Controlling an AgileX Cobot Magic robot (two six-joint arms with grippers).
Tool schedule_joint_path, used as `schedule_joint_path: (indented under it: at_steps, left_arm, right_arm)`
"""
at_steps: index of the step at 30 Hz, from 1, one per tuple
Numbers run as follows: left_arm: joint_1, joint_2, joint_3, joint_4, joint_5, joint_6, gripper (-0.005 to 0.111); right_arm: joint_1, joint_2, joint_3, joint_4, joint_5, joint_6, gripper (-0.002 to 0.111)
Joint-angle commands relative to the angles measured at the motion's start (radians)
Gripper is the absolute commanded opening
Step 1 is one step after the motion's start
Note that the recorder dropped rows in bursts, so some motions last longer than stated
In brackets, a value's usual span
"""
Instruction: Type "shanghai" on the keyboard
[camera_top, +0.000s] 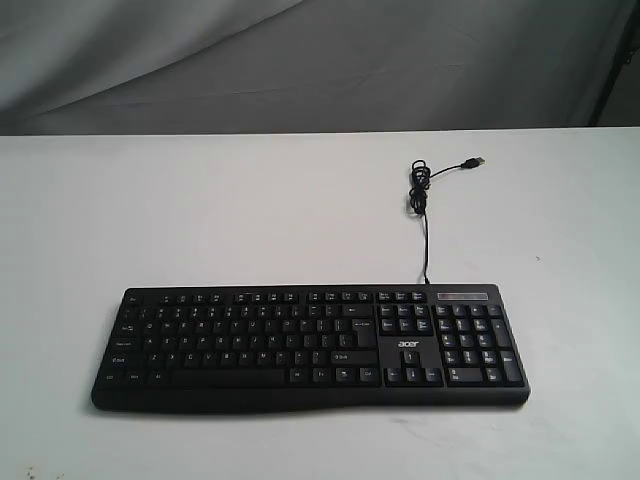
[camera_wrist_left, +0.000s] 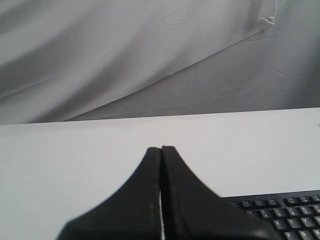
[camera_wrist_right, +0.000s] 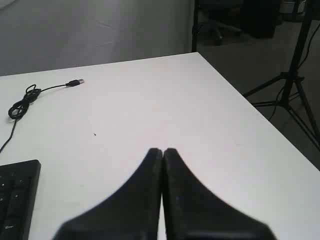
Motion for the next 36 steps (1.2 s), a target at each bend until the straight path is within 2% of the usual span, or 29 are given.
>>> schedule_joint_path:
  at_steps: [1,17,19,25,32,33,36]
  left_arm:
    - [-0.006,-0.002,0.002,-0.002,-0.005,-0.003,0.000]
    - [-0.006,-0.002,0.002,-0.002,-0.005,-0.003,0.000]
    - [-0.006,-0.002,0.002,-0.002,-0.005,-0.003,0.000]
    - [-0.006,-0.002,0.002,-0.002,-0.005,-0.003,0.000]
    - [-0.006,-0.002,0.002,-0.002,-0.005,-0.003,0.000]
    - [-0.006,-0.002,0.002,-0.002,-0.005,-0.003,0.000]
    - [-0.006,-0.002,0.002,-0.002,-0.005,-0.003,0.000]
  right_arm:
    - [-0.009,-0.006,0.004,-0.009,-0.004,0.001,0.000]
    - [-0.009,-0.006,0.004,-0.024,-0.021,-0.008,0.000]
    - [-0.009,-0.006,0.004,-0.042,-0.115,-0.010,0.000]
    - [-0.009,-0.006,0.004,0.038,-0.575,0.003,0.000]
    - [-0.009,-0.006,0.004,0.038,-0.808,0.006,0.000]
    - [-0.009,-0.006,0.004,0.038,-0.856,0.028,0.000]
    - [-0.009,-0.006,0.004,0.030,-0.951,0.298,0.000]
